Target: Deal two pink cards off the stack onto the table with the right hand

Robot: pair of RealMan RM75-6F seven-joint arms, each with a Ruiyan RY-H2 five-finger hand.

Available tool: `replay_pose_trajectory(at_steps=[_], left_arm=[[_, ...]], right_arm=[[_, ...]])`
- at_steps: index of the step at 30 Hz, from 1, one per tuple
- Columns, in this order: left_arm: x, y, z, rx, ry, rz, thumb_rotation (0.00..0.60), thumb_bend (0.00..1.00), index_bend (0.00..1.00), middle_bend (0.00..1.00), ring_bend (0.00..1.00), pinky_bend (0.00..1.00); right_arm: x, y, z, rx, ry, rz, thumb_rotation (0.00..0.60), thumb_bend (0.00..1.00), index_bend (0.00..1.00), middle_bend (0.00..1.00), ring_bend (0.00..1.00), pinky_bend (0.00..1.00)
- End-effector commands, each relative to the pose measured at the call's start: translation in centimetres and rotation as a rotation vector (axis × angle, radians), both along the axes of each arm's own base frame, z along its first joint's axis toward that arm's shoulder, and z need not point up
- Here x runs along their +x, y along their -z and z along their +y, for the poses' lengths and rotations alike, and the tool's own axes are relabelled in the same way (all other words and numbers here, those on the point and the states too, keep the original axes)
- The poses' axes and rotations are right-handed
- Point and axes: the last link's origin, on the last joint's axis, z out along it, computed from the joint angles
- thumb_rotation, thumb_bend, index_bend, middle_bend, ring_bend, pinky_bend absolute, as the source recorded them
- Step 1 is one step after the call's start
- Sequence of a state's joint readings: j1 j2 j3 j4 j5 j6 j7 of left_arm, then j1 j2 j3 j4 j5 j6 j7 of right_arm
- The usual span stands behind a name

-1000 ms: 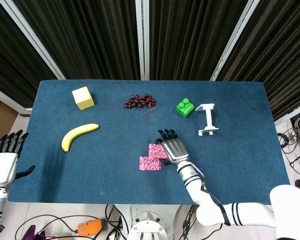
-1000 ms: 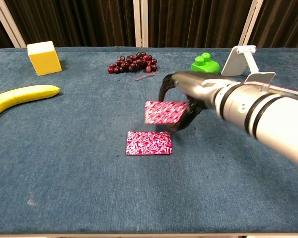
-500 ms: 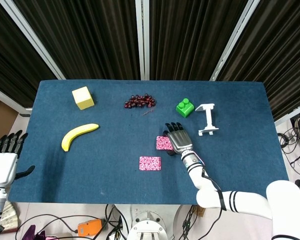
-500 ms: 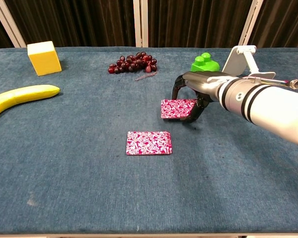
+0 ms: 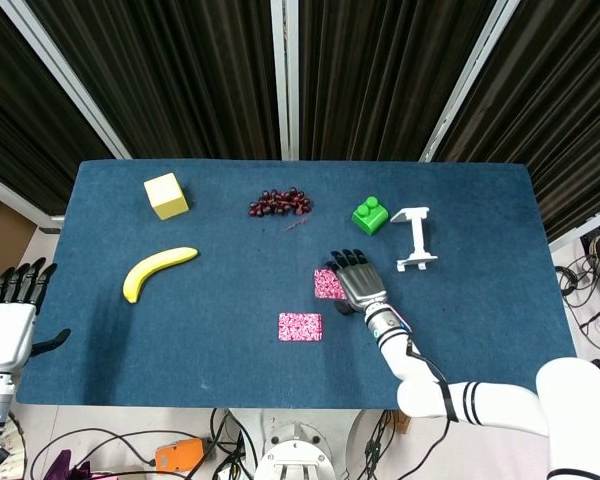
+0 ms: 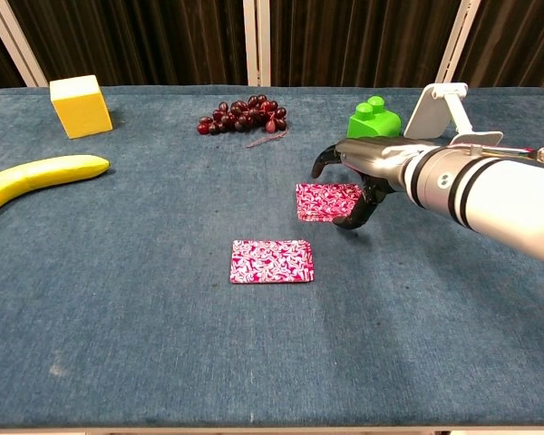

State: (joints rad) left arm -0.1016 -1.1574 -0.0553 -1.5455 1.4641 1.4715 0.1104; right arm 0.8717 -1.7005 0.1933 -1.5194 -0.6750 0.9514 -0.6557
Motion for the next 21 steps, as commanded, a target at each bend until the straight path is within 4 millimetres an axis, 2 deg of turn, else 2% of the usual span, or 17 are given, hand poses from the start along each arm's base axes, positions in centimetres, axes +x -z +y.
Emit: replay_pose_trajectory(at_steps=[1, 6, 10, 16, 21], left_arm=[[0.0, 0.0, 0.0, 0.002, -0.001, -0.001, 0.600, 0.09, 0.01, 0.00, 0.00, 0.00], [-0.1, 0.0, -0.2, 0.002, -0.002, -0.002, 0.600, 0.09, 0.01, 0.00, 0.00, 0.00], [-0.1, 0.0, -0.3, 0.006, 0.000, -0.006, 0.600, 0.09, 0.01, 0.00, 0.00, 0.00], [-0.4, -0.1, -0.7, 0.011, -0.008, -0.010, 0.600, 0.09, 0.01, 0.00, 0.00, 0.00], [-0.7, -0.1, -0.8, 0.013, -0.010, -0.013, 0.600, 0.09, 0.01, 0.00, 0.00, 0.00]], right_arm=[[0.7, -0.8, 1.2, 0.018, -0.037, -0.025, 0.600, 0.49, 0.23, 0.12, 0.00, 0.00], [1.9, -1.5, 3.7, 0.079, -0.065, -0.075, 0.600, 0.49, 0.24, 0.12, 0.00, 0.00], [2.4, -0.6, 5.5, 0.117, -0.074, -0.072, 0.600, 0.49, 0.24, 0.12, 0.00, 0.00], [3.0, 1.6, 6.6, 0.127, -0.068, -0.059, 0.600, 0.49, 0.24, 0.12, 0.00, 0.00], [3.4, 2.4, 6.8, 0.117, -0.066, -0.063, 0.600, 0.49, 0.25, 0.12, 0.00, 0.00]])
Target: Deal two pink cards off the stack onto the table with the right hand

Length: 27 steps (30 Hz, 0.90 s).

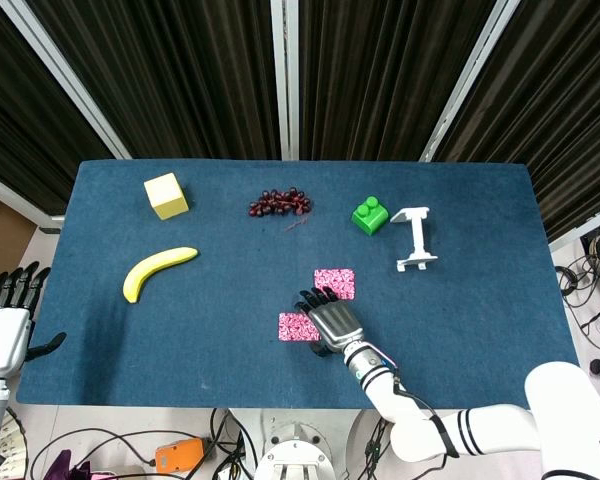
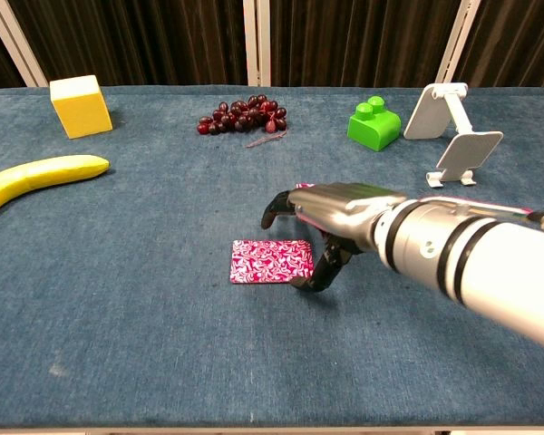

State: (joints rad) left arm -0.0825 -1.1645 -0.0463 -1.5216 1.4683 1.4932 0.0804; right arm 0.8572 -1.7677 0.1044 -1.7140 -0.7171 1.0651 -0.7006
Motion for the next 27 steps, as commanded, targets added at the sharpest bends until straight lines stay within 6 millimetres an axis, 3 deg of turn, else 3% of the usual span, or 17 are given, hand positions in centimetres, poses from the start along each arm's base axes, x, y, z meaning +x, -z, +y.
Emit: replay_pose_trajectory(at_steps=[1, 27], left_arm=[[-0.05, 0.01, 0.03, 0.001, 0.002, -0.002, 0.600, 0.09, 0.01, 0.00, 0.00, 0.00], [-0.32, 0.00, 0.29, -0.001, -0.001, -0.001, 0.600, 0.09, 0.01, 0.00, 0.00, 0.00]], right_arm=[[0.12, 0.36, -0.06, -0.014, 0.004, 0.006, 0.600, 0.49, 0.25, 0.12, 0.00, 0.00], [0.82, 1.18, -0.22, -0.020, 0.001, 0.023, 0.600, 0.49, 0.32, 0.12, 0.00, 0.00]])
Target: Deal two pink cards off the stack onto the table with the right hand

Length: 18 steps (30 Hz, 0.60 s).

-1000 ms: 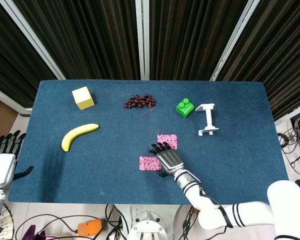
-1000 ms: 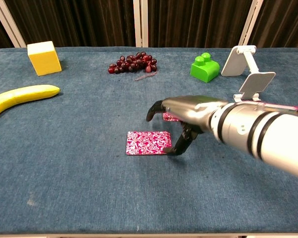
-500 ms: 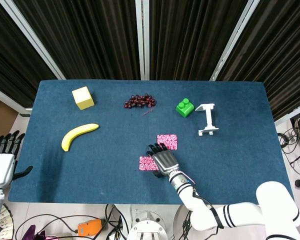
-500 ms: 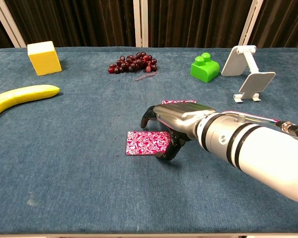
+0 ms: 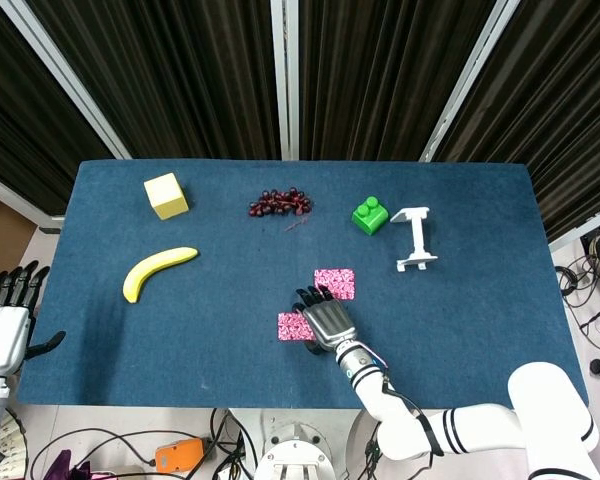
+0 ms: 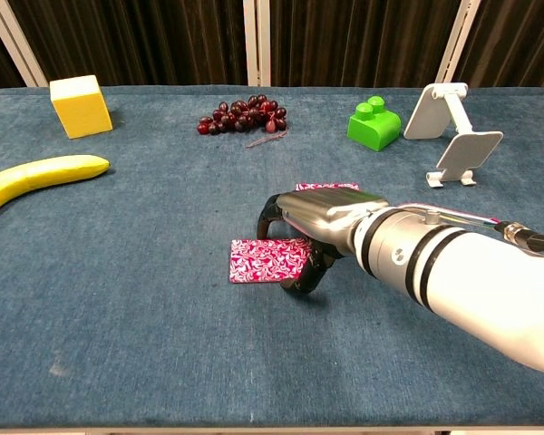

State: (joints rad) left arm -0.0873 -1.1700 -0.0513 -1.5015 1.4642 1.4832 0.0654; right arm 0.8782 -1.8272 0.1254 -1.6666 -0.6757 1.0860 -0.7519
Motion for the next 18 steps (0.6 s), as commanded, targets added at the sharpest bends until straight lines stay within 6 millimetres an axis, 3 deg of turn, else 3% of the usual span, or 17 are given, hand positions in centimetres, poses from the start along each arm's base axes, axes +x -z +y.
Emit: replay_pose_trajectory(at_steps=[1, 18], left_arm=[[0.00, 0.00, 0.03, -0.001, 0.001, 0.001, 0.600, 0.09, 0.01, 0.00, 0.00, 0.00], [-0.17, -0.01, -0.02, 0.001, -0.005, 0.001, 0.600, 0.09, 0.01, 0.00, 0.00, 0.00]], right_arm=[[0.06, -0.03, 0.02, -0.001, -0.003, -0.002, 0.600, 0.49, 0.32, 0.12, 0.00, 0.00], [0.08, 0.28, 0.00, -0.011, -0.011, 0.011, 0.600, 0.50, 0.38, 0.13, 0.00, 0.00]])
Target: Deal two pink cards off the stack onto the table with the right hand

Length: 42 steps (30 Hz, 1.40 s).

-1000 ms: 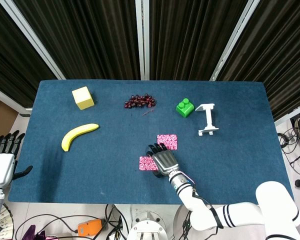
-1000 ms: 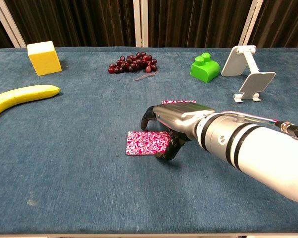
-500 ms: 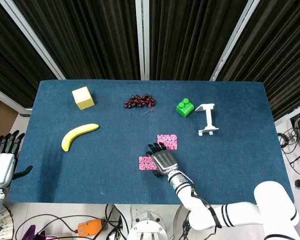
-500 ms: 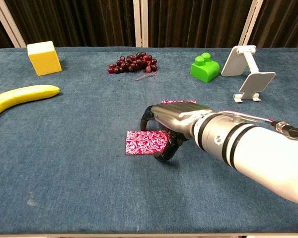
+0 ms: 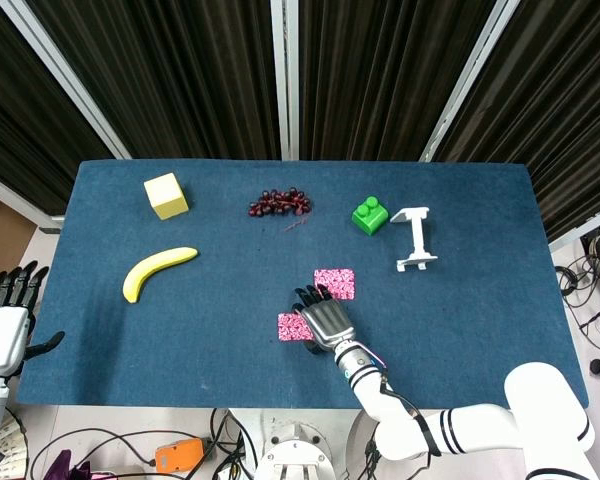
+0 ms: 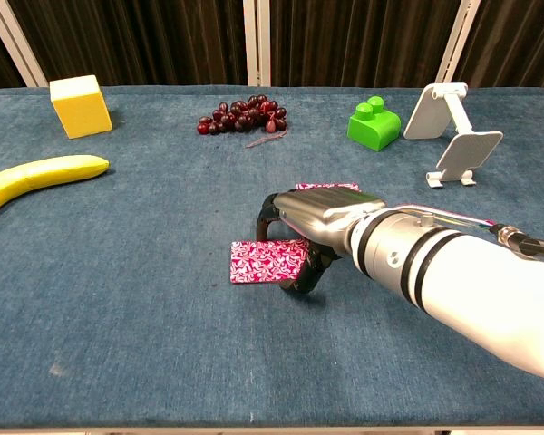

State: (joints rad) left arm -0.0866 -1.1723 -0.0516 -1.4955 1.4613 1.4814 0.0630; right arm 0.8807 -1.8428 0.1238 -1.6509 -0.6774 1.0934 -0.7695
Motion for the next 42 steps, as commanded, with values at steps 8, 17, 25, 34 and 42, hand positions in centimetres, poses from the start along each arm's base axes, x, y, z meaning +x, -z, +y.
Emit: replay_pose_trajectory(at_steps=[8, 17, 25, 34, 42], left_arm=[[0.2, -0.2, 0.1, 0.003, 0.007, 0.001, 0.600, 0.09, 0.01, 0.00, 0.00, 0.00], [0.5, -0.2, 0.3, 0.001, 0.019, 0.002, 0.600, 0.09, 0.01, 0.00, 0.00, 0.00], [1.3, 0.0, 0.6, -0.004, 0.036, 0.004, 0.600, 0.09, 0.01, 0.00, 0.00, 0.00], [2.0, 0.4, 0.8, -0.016, 0.047, 0.009, 0.600, 0.09, 0.01, 0.00, 0.00, 0.00], [2.1, 0.2, 0.7, -0.010, 0.045, 0.013, 0.600, 0.09, 0.01, 0.00, 0.00, 0.00]], right_arm=[[0.1, -1.6, -0.1, -0.014, -0.010, -0.052, 0.600, 0.51, 0.39, 0.13, 0.00, 0.00], [-3.8, -6.9, -0.4, -0.071, -0.013, -0.038, 0.600, 0.52, 0.39, 0.13, 0.00, 0.00], [-10.1, -9.7, 0.6, -0.042, -0.005, 0.039, 0.600, 0.52, 0.39, 0.13, 0.00, 0.00], [-13.1, -9.3, 1.3, -0.009, -0.027, 0.059, 0.600, 0.52, 0.34, 0.12, 0.00, 0.00], [-13.7, -9.8, 2.0, 0.002, -0.035, 0.084, 0.600, 0.52, 0.19, 0.10, 0.00, 0.00]])
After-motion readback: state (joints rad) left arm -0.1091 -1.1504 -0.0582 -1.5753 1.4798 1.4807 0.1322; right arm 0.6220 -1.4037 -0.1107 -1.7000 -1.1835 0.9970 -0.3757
